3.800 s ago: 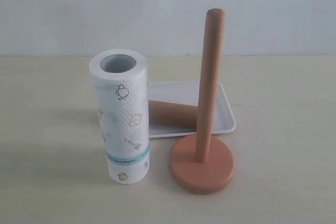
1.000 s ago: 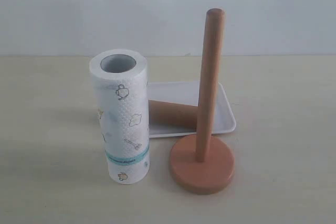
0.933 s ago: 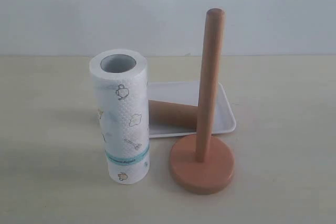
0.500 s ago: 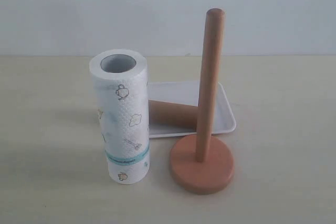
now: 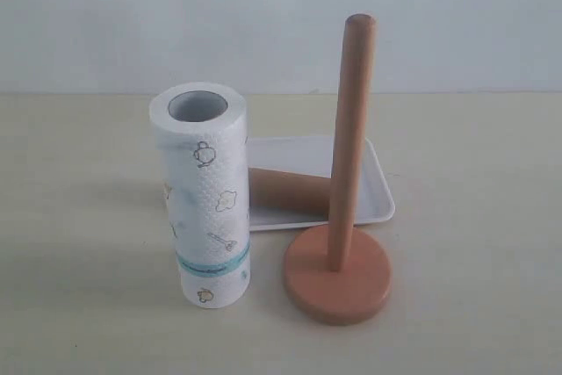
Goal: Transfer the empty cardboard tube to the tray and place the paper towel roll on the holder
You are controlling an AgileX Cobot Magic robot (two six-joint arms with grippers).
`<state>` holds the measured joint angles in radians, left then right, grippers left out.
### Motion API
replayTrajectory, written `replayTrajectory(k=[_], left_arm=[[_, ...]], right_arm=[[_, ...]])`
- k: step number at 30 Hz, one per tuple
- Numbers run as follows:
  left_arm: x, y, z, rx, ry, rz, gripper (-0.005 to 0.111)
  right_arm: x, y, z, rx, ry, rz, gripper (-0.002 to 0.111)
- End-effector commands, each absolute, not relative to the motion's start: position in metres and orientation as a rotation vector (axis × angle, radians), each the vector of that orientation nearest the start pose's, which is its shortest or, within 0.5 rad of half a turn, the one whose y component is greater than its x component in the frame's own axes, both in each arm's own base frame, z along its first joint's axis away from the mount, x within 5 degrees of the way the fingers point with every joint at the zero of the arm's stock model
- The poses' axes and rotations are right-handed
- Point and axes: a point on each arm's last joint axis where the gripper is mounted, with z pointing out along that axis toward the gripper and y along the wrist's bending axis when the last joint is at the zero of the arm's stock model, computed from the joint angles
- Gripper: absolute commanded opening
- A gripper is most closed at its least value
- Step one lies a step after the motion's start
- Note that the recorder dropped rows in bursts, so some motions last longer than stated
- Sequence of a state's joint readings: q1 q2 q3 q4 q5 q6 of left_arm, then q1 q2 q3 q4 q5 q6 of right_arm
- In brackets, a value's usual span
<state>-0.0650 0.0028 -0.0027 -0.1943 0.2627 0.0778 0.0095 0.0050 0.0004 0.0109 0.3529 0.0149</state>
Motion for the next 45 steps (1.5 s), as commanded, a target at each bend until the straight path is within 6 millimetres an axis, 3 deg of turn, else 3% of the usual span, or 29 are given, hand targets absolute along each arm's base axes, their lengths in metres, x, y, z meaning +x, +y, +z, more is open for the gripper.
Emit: replayTrajectory(k=[1, 13, 18, 23, 28, 32, 36, 40, 45], left_arm=[[0.056, -0.006, 0.201, -0.024, 1.615, -0.160, 0.004], [0.051, 0.002, 0.237, -0.034, 1.209, -0.061, 0.004], [0.050, 0.002, 0.241, -0.053, 1.165, -0.081, 0.004], [0.055, -0.010, 0.248, 0.118, 1.107, -0.077, 0.004], [0.082, -0.027, 0.238, 0.281, 1.257, -0.170, 0.004], [0.101, -0.036, 0.235, 0.321, 1.253, -0.275, 0.004], [0.121, -0.038, 0.214, 0.318, 1.426, -0.309, 0.004], [0.127, -0.039, 0.207, 0.306, 1.480, -0.328, 0.004], [0.127, -0.040, 0.212, 0.305, 1.413, -0.354, 0.004]], right_arm=[[0.054, 0.001, 0.183, 0.020, 1.813, 0.039, 0.000], [0.054, 0.001, 0.183, 0.021, 1.814, 0.041, 0.000], [0.054, 0.001, 0.183, 0.021, 1.814, 0.041, 0.000], [0.054, 0.001, 0.183, 0.021, 1.814, 0.041, 0.000], [0.054, 0.001, 0.183, 0.021, 1.814, 0.041, 0.000], [0.054, 0.001, 0.183, 0.023, 1.814, 0.042, 0.000], [0.054, 0.001, 0.183, 0.021, 1.814, 0.041, 0.000], [0.054, 0.001, 0.183, 0.021, 1.814, 0.041, 0.000], [0.054, 0.001, 0.183, 0.022, 1.814, 0.042, 0.000]])
